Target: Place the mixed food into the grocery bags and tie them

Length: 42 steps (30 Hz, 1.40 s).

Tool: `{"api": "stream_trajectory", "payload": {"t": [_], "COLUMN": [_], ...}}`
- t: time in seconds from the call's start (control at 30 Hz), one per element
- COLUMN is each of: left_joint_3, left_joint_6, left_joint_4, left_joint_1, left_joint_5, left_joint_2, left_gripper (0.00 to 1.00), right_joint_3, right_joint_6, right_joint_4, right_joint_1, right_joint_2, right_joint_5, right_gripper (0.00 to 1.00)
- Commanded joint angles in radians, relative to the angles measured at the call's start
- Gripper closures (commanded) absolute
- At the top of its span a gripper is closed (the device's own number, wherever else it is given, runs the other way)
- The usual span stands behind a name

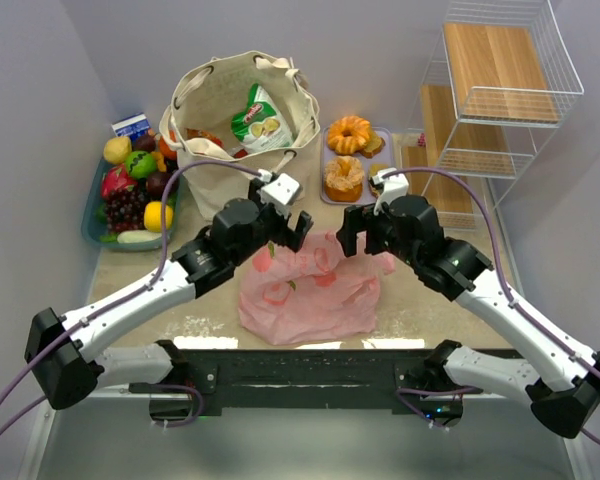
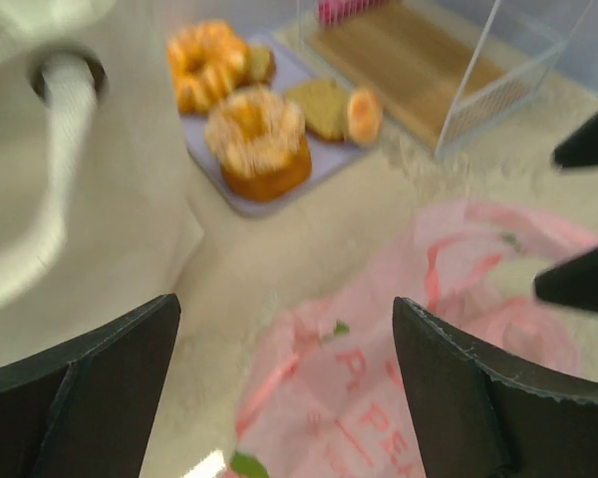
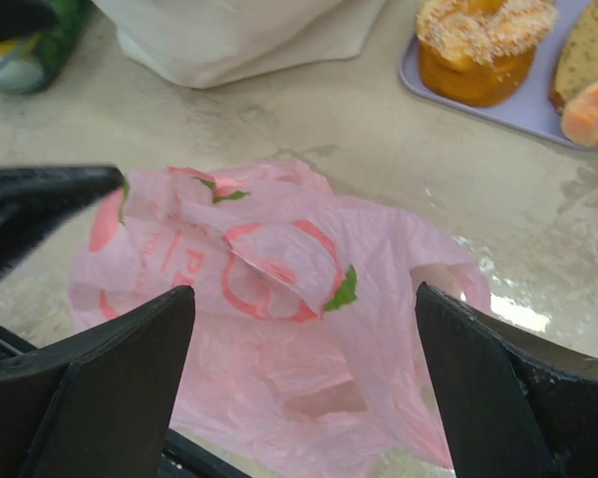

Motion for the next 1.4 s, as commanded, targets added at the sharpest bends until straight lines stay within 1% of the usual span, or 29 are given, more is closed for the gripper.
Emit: {"api": "stream_trajectory", "payload": {"t": [0.0, 0.03, 0.1, 0.23, 0.33, 0.53, 0.6, 0.67, 0.7, 0.73, 0.77, 0.8, 0.87, 0.9, 0.97, 1.0, 1.1, 1.13, 1.17, 1.2, 1.23, 1.33, 1.37], "left_joint_3": [-0.11, -0.157, -0.197, -0.272, -0.308, -0.362, -0.368, -0.371, -0.371, -0.371, -0.371, -0.374, -0.38, -0.371, -0.334, -0.323, -0.259, -0.219, -0.198, -0.178, -0.144, -0.083, -0.066], "left_joint_6": [-0.142, -0.154, -0.208, -0.305, -0.354, -0.391, -0.394, -0.391, -0.391, -0.392, -0.394, -0.391, -0.38, -0.365, -0.349, -0.331, -0.29, -0.274, -0.256, -0.216, -0.195, -0.129, -0.116], "left_joint_4": [-0.082, -0.086, -0.105, -0.172, -0.218, -0.254, -0.266, -0.28, -0.283, -0.286, -0.286, -0.28, -0.252, -0.245, -0.22, -0.209, -0.183, -0.179, -0.174, -0.168, -0.162, -0.142, -0.139], "left_joint_1": [-0.003, -0.003, -0.003, -0.003, -0.004, -0.003, -0.003, -0.003, -0.001, -0.001, -0.001, -0.001, -0.001, 0.0, 0.003, 0.007, 0.023, 0.03, 0.043, 0.051, 0.059, 0.108, 0.129], "left_joint_5": [-0.098, -0.098, -0.078, -0.041, -0.022, 0.069, 0.106, 0.106, 0.094, 0.089, 0.087, 0.089, 0.094, 0.081, 0.066, 0.042, -0.017, -0.027, -0.037, -0.053, -0.063, -0.104, -0.113], "left_joint_2": [-0.064, -0.094, -0.127, -0.219, -0.273, -0.27, -0.256, -0.245, -0.238, -0.216, -0.204, -0.175, -0.141, -0.1, -0.057, -0.017, 0.055, 0.072, 0.088, 0.118, 0.134, 0.198, 0.215], "left_gripper": [0.07, 0.07, 0.07, 0.07, 0.05, 0.03, 0.03, 0.03, 0.05, 0.07, 0.12, 0.24, 0.38, 0.49, 0.62, 0.75, 0.91, 0.93, 0.94, 0.94, 0.94, 0.94, 0.94], "right_joint_3": [-0.034, -0.041, -0.067, -0.116, -0.121, -0.112, -0.11, -0.113, -0.116, -0.116, -0.115, -0.109, -0.106, -0.109, -0.107, -0.101, -0.074, -0.067, -0.06, -0.049, -0.043, -0.029, -0.018], "right_joint_6": [-0.008, -0.009, -0.012, -0.017, -0.022, -0.041, -0.037, -0.028, -0.023, -0.019, -0.015, -0.015, -0.012, -0.012, -0.015, -0.015, -0.011, -0.008, -0.006, -0.005, -0.003, -0.008, -0.008], "right_joint_4": [-0.037, -0.039, -0.039, 0.002, 0.024, 0.072, 0.076, 0.088, 0.091, 0.088, 0.085, 0.081, 0.065, 0.064, 0.052, 0.041, -0.011, -0.022, -0.045, -0.057, -0.066, -0.094, -0.1], "right_joint_1": [-0.001, -0.001, -0.002, -0.001, -0.002, -0.001, -0.002, -0.001, -0.001, -0.001, -0.001, -0.002, -0.002, -0.001, -0.001, -0.002, -0.001, 0.001, -0.001, -0.001, -0.001, -0.001, -0.001], "right_joint_2": [-0.01, -0.006, 0.001, 0.036, 0.063, 0.139, 0.157, 0.163, 0.165, 0.166, 0.163, 0.163, 0.154, 0.148, 0.137, 0.134, 0.136, 0.134, 0.133, 0.132, 0.129, 0.119, 0.114], "right_joint_5": [0.091, 0.124, 0.143, 0.135, 0.131, 0.126, 0.123, 0.12, 0.117, 0.108, 0.106, 0.105, 0.112, 0.112, 0.128, 0.129, 0.138, 0.137, 0.134, 0.122, 0.112, 0.039, 0.017], "right_gripper": [0.06, 0.07, 0.09, 0.13, 0.18, 0.27, 0.28, 0.3, 0.31, 0.32, 0.32, 0.32, 0.32, 0.32, 0.33, 0.36, 0.46, 0.56, 0.63, 0.71, 0.83, 0.99, 1.0]}}
